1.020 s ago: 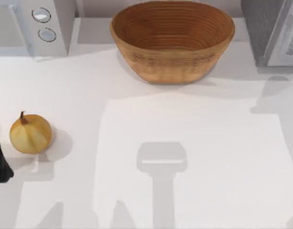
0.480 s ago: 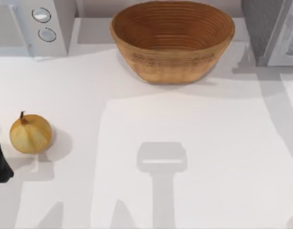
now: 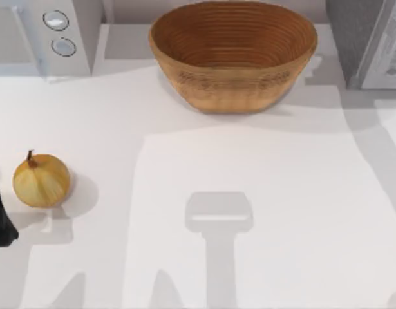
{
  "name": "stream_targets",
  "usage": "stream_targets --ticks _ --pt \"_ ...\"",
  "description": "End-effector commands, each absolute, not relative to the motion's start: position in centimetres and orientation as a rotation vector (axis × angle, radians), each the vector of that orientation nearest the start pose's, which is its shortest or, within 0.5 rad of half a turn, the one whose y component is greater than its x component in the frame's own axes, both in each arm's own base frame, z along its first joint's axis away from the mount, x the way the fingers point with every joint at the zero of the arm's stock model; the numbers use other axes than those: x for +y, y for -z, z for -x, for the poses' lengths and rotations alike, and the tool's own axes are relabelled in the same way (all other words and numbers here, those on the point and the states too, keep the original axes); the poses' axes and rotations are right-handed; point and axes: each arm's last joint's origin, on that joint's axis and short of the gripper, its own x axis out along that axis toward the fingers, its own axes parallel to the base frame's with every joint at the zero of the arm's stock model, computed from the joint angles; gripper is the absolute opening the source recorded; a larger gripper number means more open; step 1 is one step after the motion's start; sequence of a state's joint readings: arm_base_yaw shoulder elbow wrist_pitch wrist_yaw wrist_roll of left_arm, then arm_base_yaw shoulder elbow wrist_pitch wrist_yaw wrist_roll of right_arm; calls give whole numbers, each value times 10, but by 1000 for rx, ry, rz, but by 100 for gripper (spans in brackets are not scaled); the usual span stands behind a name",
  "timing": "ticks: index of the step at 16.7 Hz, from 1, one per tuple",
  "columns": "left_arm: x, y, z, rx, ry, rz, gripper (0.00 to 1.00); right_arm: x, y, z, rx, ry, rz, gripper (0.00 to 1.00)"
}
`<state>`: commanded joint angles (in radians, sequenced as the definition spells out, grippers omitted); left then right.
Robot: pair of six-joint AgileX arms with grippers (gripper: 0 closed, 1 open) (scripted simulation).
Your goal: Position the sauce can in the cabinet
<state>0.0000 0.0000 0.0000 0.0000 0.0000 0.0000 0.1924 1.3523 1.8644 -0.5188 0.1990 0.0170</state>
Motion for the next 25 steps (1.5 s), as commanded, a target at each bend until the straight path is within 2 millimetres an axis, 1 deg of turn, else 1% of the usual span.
stream_targets --ticks 3,5,6,8,11,12,14,16,20,25 --pt "-1 -160 -106 0 0 0 100 47 -529 -248 8 -4 -2 0" --pt "-1 -160 -106 0 0 0 100 47 -529 -258 10 -4 -1 0" --pt "-1 -160 -106 0 0 0 100 47 -530 -268 8 -3 -1 0" --pt "-1 -160 -106 0 0 0 100 48 -532 -295 4 -3 -2 0" --pt "-1 -160 -106 0 0 0 100 53 -521 -352 16 -7 2 0" --pt "-1 -160 -106 0 0 0 100 53 -517 -366 16 -8 2 0" --pt "-1 -160 -106 0 0 0 100 50 -512 -387 10 -7 0 0" --pt "-1 -160 -106 0 0 0 100 46 -509 -396 6 -5 -2 0" --pt "-1 -160 -106 0 0 0 100 46 -509 -397 6 -4 -2 0" --pt "-1 -160 -106 0 0 0 100 46 -509 -397 6 -4 -2 38"
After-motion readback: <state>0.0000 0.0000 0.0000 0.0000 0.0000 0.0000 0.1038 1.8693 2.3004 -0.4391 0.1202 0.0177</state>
